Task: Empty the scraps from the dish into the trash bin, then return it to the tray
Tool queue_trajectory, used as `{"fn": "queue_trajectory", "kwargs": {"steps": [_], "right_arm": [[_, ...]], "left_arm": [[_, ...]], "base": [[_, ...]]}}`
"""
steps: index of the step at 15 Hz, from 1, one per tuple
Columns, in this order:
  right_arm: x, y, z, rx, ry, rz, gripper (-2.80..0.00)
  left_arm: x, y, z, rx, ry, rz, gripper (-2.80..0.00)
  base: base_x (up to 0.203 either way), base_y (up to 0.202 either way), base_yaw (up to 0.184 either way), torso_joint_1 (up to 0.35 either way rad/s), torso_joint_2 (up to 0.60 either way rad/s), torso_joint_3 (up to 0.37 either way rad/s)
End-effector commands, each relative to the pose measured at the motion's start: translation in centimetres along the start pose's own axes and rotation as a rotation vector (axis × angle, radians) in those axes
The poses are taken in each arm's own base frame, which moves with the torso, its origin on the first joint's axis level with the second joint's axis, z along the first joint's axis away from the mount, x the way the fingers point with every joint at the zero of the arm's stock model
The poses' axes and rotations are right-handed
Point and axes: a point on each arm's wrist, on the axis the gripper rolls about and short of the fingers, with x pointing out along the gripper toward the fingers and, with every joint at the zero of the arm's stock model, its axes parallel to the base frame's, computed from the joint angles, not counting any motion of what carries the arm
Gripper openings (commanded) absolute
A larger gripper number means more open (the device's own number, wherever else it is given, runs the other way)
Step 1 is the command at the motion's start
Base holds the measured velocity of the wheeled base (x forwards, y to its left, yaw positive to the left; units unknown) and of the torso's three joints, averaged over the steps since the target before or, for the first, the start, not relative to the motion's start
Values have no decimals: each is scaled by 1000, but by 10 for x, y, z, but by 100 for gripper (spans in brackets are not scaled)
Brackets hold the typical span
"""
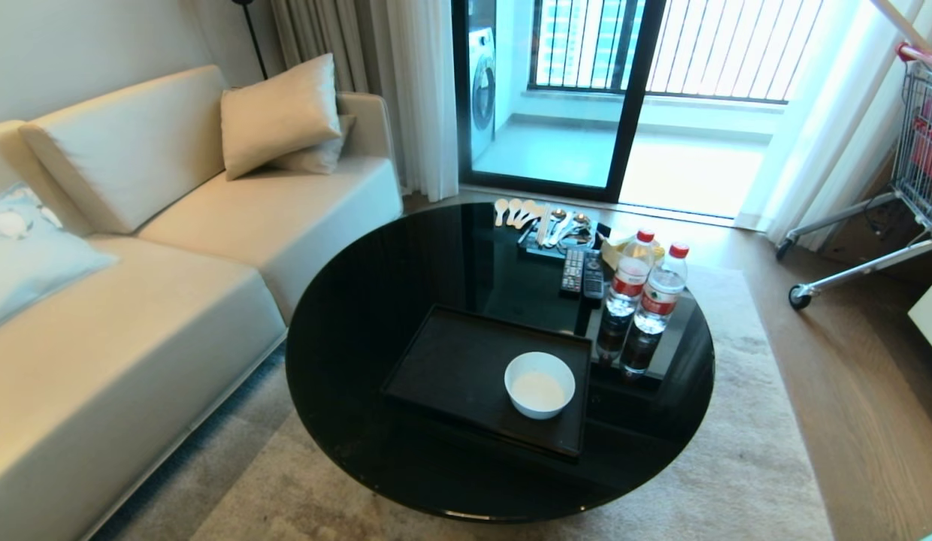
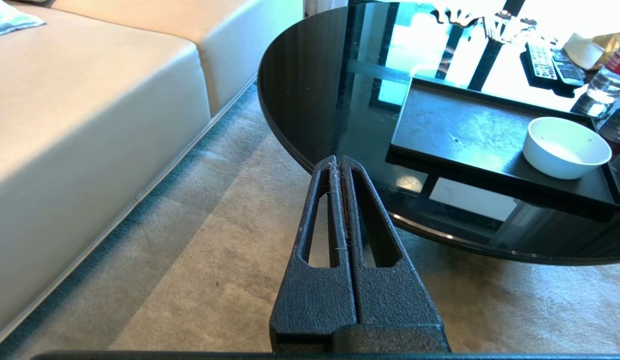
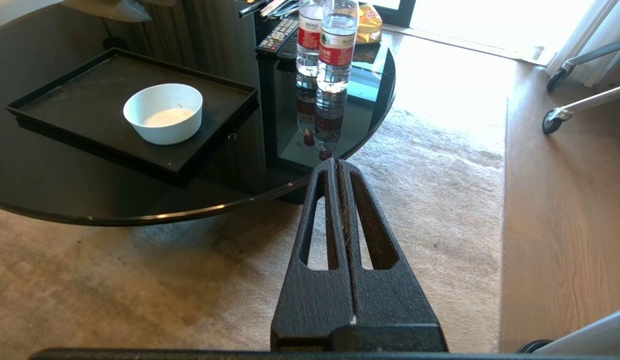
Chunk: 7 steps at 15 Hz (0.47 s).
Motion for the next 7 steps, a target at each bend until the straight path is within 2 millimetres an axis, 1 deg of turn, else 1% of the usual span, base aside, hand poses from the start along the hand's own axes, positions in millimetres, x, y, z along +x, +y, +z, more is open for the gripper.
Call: {"fn": "queue_trajectory", "kwargs": {"steps": [1,7], "right_arm": [[0,0,0,-3,0,1,-280],[0,0,0,15,0,-1,-280]], "left_arm": [[0,0,0,-1,-1,0,-280],[0,0,0,-1,-1,0,-280]], "base": [[0,0,0,0,0,0],[0,0,0,0,0,0]]}}
